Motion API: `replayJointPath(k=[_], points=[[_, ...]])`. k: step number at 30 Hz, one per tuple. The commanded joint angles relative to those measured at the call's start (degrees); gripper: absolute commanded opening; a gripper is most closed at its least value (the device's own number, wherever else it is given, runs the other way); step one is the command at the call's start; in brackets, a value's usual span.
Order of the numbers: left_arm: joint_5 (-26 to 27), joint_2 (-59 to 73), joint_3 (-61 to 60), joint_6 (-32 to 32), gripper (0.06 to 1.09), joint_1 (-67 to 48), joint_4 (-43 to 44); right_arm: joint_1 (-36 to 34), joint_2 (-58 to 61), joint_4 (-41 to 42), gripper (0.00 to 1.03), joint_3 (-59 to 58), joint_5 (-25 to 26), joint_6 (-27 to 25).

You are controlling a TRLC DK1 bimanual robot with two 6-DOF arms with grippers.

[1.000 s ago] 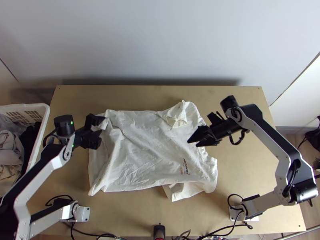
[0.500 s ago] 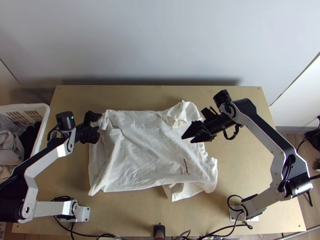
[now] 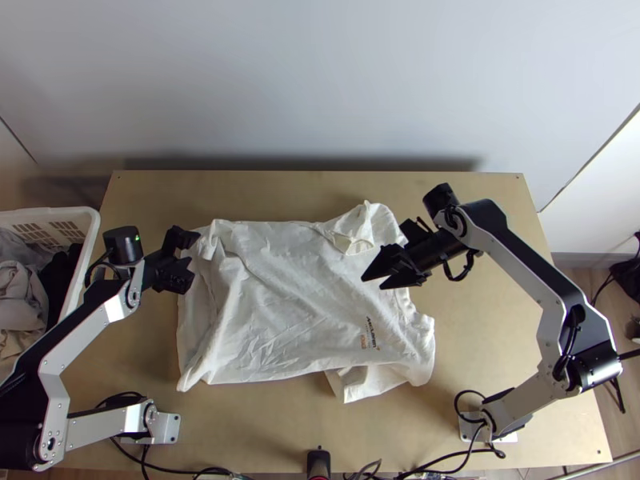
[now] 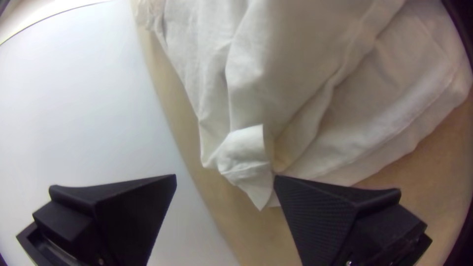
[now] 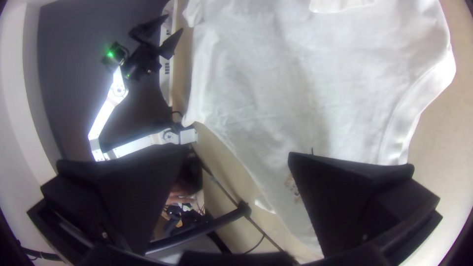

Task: Fold the t-shirt

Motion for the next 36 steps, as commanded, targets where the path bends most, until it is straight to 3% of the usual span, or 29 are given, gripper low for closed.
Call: replayJointPath(k=[1,8,16,18,20,21,22,25,30,33,36], points=[[-0.3,2.1,-1.5,0.6,1.02,0.8,3.2,0.7,1.1,0.5,0.99,1.0,0.0,0.4],[-0.4,11.8,-3.6,0.5,1.02,-0.6,17.7,-0.7,1.3,0.5,0.99,3.2,0.0,1.4],[-0.5,14.2,0.1,-0.7,1.02,-1.5,21.0,-1.9,1.3,-0.1,0.99,2.7,0.5,1.2],[-2.7,14.6,0.5,-0.7,0.91,-1.6,22.0,-2.0,2.0,-0.1,0.99,2.5,0.5,1.0],[-3.3,15.1,0.7,-0.6,0.56,-1.5,23.3,-1.9,3.1,-0.1,0.99,2.7,0.5,0.9],[-3.3,15.3,0.8,-0.3,0.27,-1.4,23.3,-1.8,3.7,0.0,0.99,3.2,0.5,0.9],[-3.0,15.5,1.4,-0.6,0.20,-1.4,23.1,-1.8,4.4,0.0,0.99,3.9,0.5,0.8],[-3.3,15.5,2.2,-4.8,0.17,-1.5,22.9,-3.0,7.1,0.0,0.99,8.3,0.9,1.0],[-3.3,14.7,1.9,-7.4,0.16,-1.6,22.6,-7.5,20.6,-0.2,0.99,24.7,7.7,3.1],[-3.3,14.3,1.5,-8.2,0.16,-2.0,23.0,-7.9,29.8,-0.2,0.99,37.2,15.0,7.9],[-3.3,13.6,1.0,-9.3,0.16,-2.0,23.0,-7.3,37.3,-0.3,0.99,47.1,19.2,11.0]])
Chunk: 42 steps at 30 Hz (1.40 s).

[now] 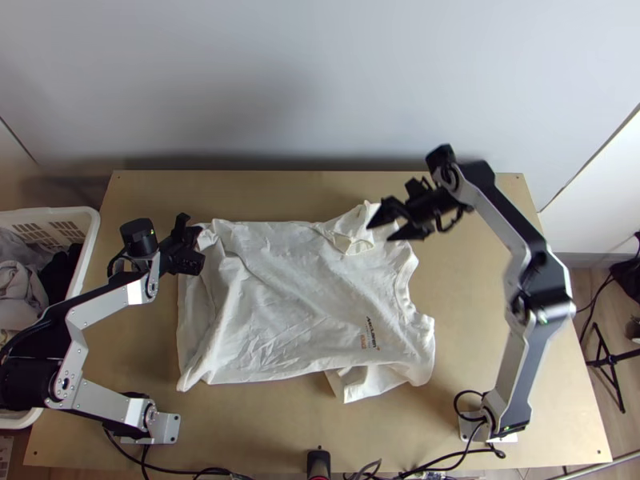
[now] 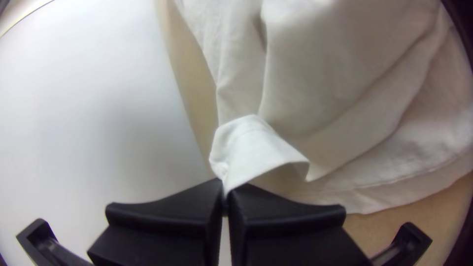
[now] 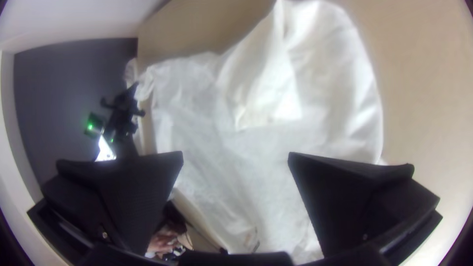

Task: Fold the t-shirt

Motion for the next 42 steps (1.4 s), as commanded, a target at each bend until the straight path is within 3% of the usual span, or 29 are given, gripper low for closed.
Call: replayJointPath(k=[1,12,15,17,19,20,21,27,33,42], points=[[0.1,-1.2,-0.7,-2.9,0.16,-0.2,0.4,-0.4,17.4,-0.2,0.99,22.6,10.1,6.3],[0.8,-0.3,0.7,-4.4,0.16,-0.1,0.5,4.6,23.6,-0.8,0.98,24.7,12.0,6.3],[0.9,0.7,1.1,-4.4,0.16,-0.5,1.1,4.6,23.7,-0.8,0.90,25.5,12.5,6.3],[0.9,0.9,1.1,-4.5,0.16,-0.9,1.4,4.5,23.6,-0.8,0.76,26.2,13.8,6.3],[1.0,0.9,1.1,-4.8,0.16,-1.2,1.6,4.3,23.1,-0.8,0.39,26.3,14.9,5.7],[1.0,0.9,1.2,-5.1,0.16,-1.3,1.8,4.1,23.0,-0.6,0.12,26.7,15.5,4.7],[1.2,0.9,1.2,-5.3,0.16,-1.4,1.9,3.9,23.0,-0.3,0.06,27.1,15.6,4.1],[1.7,0.8,2.4,-5.7,0.16,0.1,2.6,1.2,21.4,-3.9,0.05,26.7,16.3,1.7],[6.0,1.2,4.8,-5.5,0.16,6.4,2.6,-2.3,19.1,-6.8,0.05,25.9,16.3,-1.1],[10.1,4.8,8.8,-5.2,0.16,13.7,3.0,-4.3,17.9,-6.8,0.05,27.4,16.2,-0.8]])
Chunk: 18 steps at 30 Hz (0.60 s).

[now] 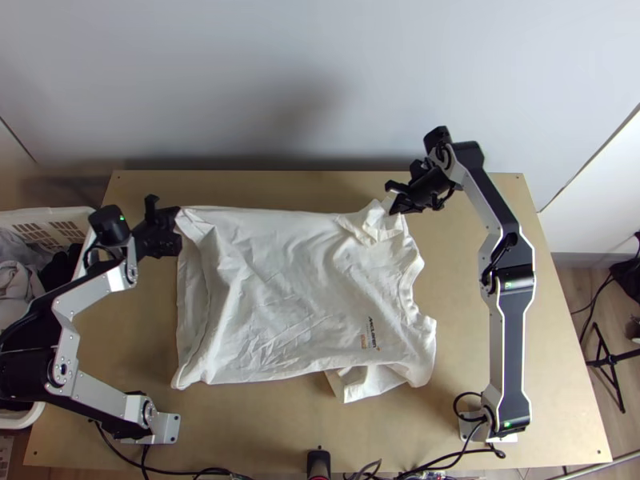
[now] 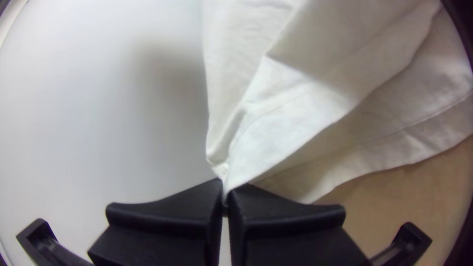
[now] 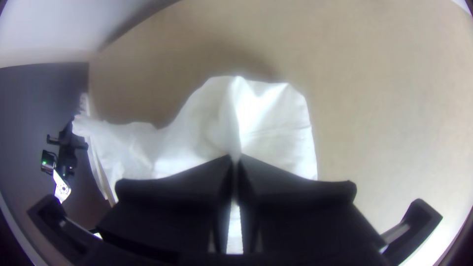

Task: Fold the t-shirt

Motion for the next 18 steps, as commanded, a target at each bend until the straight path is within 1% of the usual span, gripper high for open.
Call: replayJointPath(k=[1,7,10,12,14,16,18], points=[[2.4,3.0,2.9,0.4,0.16,4.7,1.1,-1.3,-0.4,-0.4,0.05,0.8,0.0,-0.1],[2.7,6.3,3.0,0.0,0.16,5.1,5.1,-1.0,0.2,-0.7,0.05,0.5,0.0,1.2],[2.9,5.4,2.1,-1.0,0.16,4.2,7.6,-0.8,-1.2,-0.7,0.05,0.5,-0.2,2.5],[3.0,2.1,1.3,-3.6,0.16,2.8,7.8,-0.4,-2.6,-2.3,0.05,0.1,-1.1,2.6],[2.9,-2.5,0.0,-8.8,0.16,1.6,7.2,0.6,-3.7,-5.5,0.05,-0.6,-1.1,1.7],[2.9,-6.5,-1.1,-11.2,0.16,0.5,5.4,1.7,-5.1,-8.2,0.05,-2.1,-1.3,0.0],[3.0,-9.7,-2.3,-12.4,0.16,0.3,3.2,2.4,-7.6,-8.3,0.05,-4.2,-1.4,0.0]])
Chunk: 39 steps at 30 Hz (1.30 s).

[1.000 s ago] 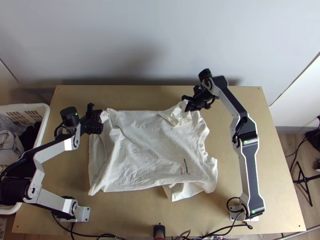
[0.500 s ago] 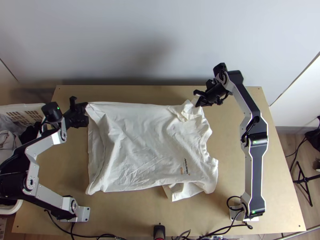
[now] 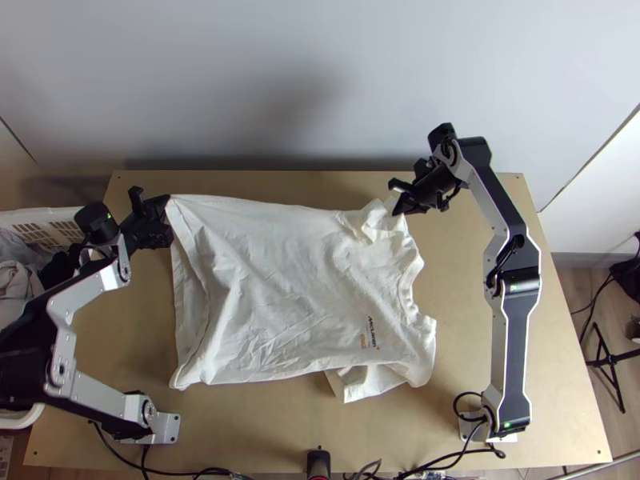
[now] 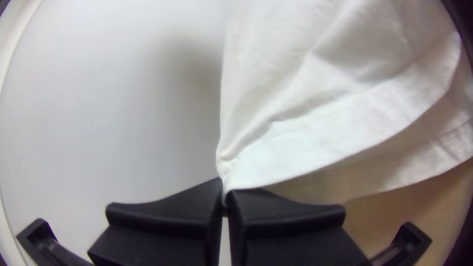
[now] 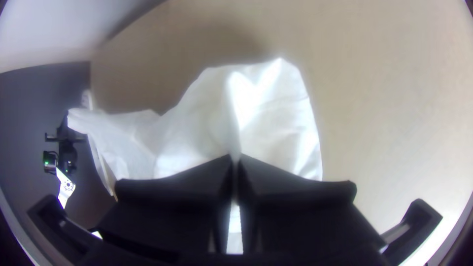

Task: Fold the t-shirt

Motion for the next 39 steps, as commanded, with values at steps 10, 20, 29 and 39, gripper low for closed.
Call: replayJointPath(k=[10,20,29,39], points=[[4.7,-25.1,-12.8,-10.0,0.16,-0.6,-10.2,1.7,-13.1,-4.9,0.05,-13.0,-3.0,-2.5],[13.4,-51.9,-25.8,-4.5,0.16,2.3,-32.4,3.1,-20.3,-4.9,0.05,-32.5,-3.0,-9.0],[13.3,-64.0,-34.6,0.8,0.16,2.8,-43.1,6.5,-18.5,-4.5,0.05,-40.4,-2.0,-11.3],[13.2,-65.3,-38.1,6.7,0.19,3.7,-48.7,6.2,-11.6,0.9,0.06,-39.6,0.2,-12.9]])
